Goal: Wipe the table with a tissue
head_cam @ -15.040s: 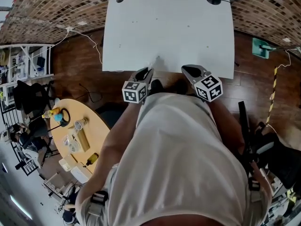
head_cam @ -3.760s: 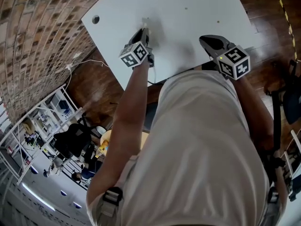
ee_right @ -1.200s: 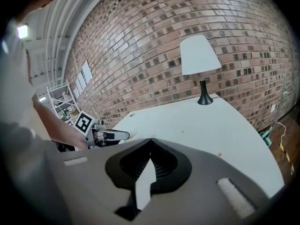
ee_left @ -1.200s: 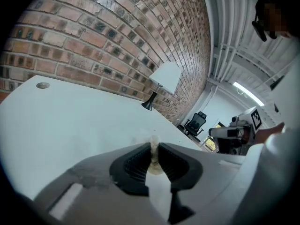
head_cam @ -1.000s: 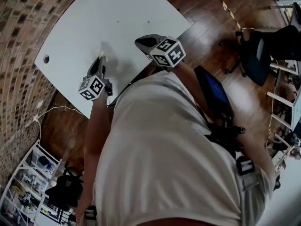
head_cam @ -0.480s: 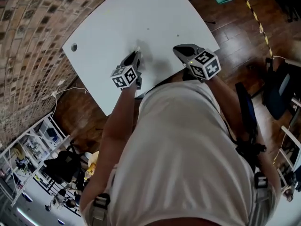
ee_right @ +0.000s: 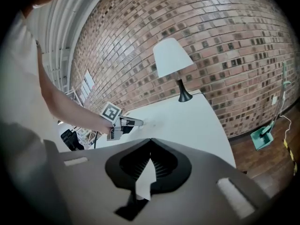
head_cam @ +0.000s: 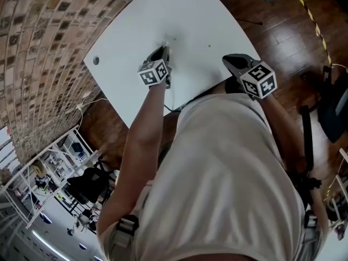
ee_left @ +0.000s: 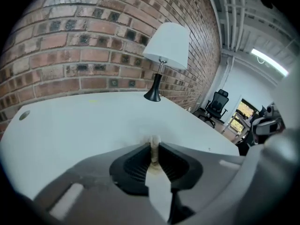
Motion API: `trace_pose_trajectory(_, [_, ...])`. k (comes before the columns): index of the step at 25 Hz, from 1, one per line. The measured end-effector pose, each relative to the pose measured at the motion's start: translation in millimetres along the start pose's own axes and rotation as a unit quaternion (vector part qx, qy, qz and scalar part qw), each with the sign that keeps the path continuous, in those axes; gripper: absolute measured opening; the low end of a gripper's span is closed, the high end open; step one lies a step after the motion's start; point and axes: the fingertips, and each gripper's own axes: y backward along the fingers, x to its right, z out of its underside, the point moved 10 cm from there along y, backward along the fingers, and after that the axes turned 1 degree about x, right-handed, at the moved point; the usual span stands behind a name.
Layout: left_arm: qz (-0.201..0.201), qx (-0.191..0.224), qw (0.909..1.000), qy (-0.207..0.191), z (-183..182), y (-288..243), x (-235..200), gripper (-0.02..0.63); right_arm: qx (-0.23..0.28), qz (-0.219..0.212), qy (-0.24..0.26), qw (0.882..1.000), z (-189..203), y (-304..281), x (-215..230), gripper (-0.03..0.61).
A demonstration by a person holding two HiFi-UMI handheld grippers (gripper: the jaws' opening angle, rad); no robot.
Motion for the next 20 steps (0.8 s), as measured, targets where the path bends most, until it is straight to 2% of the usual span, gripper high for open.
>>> trace_pose_trajectory(6, [-0.029,-0.017,0.9983,-0.047,-19,-21,0,0.061,0.011,0.023,-0.014,1.000,-1,22,26,0.008])
trace_pose_trajectory(12, [-0.061,-0.022,0.9959,-0.063,-19,-38,4,0.061,0.017,0.043,-0.030,0.998,2,39,41,0.008])
trace_pose_trajectory(14, [-0.070,-0.022,0.9938,-0.083,-14,-42,6,0.058,0.019,0.049,-0.034,0.998,2,43,46,0.008])
trace_pose_trajectory(20, [-0.045,-0.043,0.9852,-0.160,-11,-49,29,0.055,0.026,0.054,-0.039,0.997,0,45,54,0.008])
